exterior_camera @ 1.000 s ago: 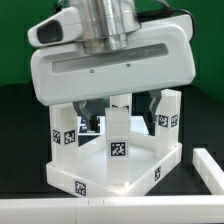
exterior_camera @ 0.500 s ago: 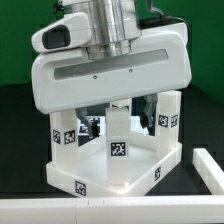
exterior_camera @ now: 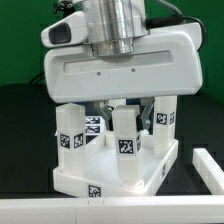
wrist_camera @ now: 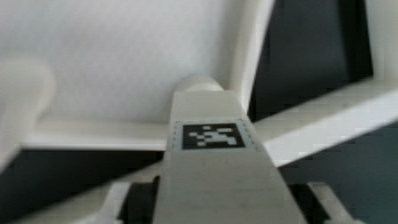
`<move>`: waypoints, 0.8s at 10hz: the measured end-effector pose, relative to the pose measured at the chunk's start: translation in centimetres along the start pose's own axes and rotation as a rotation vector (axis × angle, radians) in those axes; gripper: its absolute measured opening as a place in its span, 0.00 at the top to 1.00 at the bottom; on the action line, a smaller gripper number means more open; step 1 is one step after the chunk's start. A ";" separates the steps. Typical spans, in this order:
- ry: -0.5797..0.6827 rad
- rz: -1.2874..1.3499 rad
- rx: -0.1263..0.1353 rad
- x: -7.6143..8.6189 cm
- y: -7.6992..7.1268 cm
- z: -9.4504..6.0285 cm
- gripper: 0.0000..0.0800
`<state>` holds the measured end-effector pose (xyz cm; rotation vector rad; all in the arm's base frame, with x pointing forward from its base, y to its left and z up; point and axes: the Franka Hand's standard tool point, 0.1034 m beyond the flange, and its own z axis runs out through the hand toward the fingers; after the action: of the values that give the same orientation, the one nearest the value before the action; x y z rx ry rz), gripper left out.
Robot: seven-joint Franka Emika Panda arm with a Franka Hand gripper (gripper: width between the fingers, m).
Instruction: Assemble desk
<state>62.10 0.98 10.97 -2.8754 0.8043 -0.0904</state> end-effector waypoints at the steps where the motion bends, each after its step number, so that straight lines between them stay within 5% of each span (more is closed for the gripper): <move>1: 0.008 0.211 0.024 -0.1 -0.3 0.2 0.64; 8: -0.019 0.568 0.024 0.0 -1.4 0.5 0.64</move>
Offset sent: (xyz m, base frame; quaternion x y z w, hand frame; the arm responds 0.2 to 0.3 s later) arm 0.0271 0.0139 -0.0055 -0.0072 0.0036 0.2371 0.9715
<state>62.88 2.24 10.74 -2.5033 1.5570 -0.0041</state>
